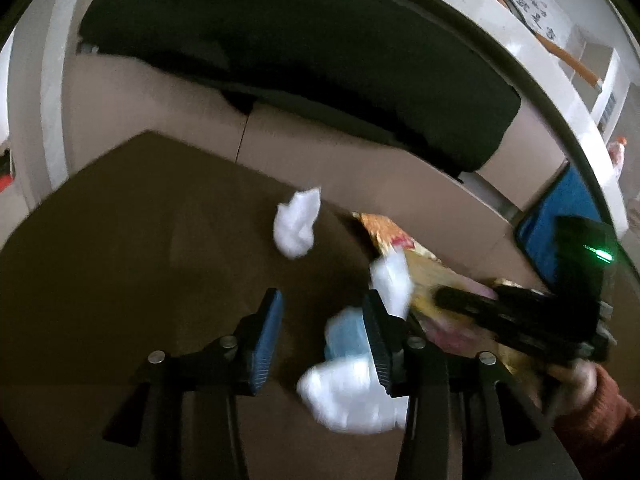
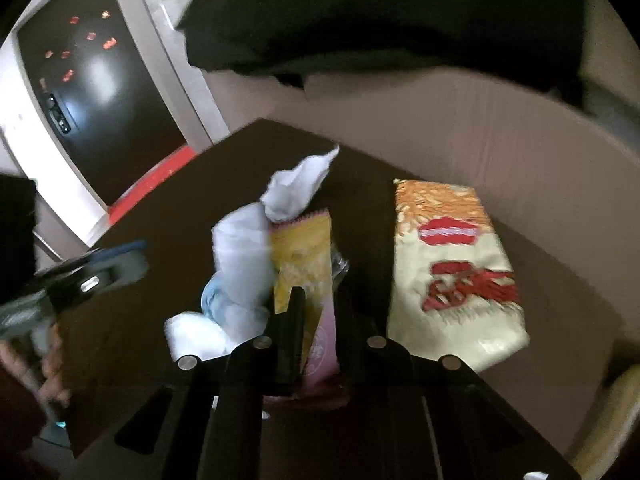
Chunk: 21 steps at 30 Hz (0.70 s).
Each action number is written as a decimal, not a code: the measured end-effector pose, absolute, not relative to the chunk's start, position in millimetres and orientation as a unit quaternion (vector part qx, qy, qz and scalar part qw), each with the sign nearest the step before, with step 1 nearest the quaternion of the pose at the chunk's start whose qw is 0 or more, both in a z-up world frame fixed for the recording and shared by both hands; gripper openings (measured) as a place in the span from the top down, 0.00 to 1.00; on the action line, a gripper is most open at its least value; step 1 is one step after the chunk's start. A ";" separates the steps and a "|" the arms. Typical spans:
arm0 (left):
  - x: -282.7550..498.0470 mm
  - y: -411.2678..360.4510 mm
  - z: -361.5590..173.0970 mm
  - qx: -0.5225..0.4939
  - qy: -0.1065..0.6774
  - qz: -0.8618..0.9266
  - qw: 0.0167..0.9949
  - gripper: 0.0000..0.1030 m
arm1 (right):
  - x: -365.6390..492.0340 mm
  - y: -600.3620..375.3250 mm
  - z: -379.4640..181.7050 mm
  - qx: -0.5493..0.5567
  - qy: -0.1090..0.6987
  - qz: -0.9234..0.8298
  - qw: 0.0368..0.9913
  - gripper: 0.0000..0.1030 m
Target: Collect trash
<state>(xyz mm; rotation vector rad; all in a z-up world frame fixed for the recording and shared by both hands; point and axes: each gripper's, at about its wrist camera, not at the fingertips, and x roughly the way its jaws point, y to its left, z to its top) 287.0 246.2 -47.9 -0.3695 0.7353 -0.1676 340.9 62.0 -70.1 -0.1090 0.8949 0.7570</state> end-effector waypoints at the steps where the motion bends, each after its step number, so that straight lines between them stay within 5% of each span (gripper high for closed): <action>1: 298.9 243.8 -46.3 -0.172 0.353 -0.074 0.917 0.57 | 336.0 53.1 -63.8 -0.048 0.411 0.350 0.840 0.88; 14: 417.6 251.1 -97.6 -0.204 0.445 0.023 0.872 0.55 | 308.0 -17.7 -55.1 -0.050 0.373 0.306 0.874 0.88; 17: 416.1 244.3 -95.7 -0.195 0.444 0.011 0.874 0.76 | 305.2 -24.9 -60.9 -0.039 0.381 0.309 0.870 0.88; 21: 399.4 231.3 -81.4 -0.154 0.428 0.013 0.890 0.87 | 305.3 -29.3 -64.7 -0.022 0.388 0.310 0.868 0.87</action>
